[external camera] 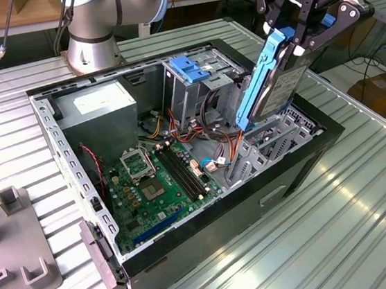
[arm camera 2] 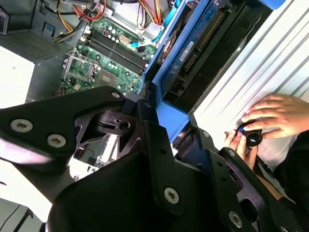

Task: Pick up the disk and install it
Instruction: 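Insert the disk into the insertion slot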

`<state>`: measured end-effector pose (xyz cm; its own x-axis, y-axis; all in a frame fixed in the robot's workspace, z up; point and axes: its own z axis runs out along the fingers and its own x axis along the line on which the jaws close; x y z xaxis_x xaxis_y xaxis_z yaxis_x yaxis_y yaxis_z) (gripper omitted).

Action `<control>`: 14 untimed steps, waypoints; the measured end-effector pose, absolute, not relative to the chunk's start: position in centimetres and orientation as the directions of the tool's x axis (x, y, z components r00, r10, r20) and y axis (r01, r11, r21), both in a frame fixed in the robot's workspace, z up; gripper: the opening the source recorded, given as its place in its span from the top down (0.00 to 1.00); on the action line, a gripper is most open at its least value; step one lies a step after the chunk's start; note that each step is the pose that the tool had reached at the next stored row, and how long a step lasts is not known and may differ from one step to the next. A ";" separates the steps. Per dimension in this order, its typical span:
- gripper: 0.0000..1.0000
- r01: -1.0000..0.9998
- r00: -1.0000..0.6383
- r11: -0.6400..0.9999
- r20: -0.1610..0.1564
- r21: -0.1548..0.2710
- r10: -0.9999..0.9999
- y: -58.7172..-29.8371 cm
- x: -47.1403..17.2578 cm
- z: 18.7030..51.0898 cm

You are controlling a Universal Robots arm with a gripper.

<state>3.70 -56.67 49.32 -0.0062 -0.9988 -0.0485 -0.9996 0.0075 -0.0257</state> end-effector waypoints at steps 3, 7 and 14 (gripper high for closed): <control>0.63 -1.000 -0.006 0.008 -0.048 -0.026 -0.999 -56.7 4.1 49.3; 0.63 -1.000 -0.006 0.008 -0.048 -0.026 -0.999 -56.7 4.6 49.2; 0.63 -1.000 -0.006 0.008 -0.049 -0.026 -0.999 -56.7 4.7 49.1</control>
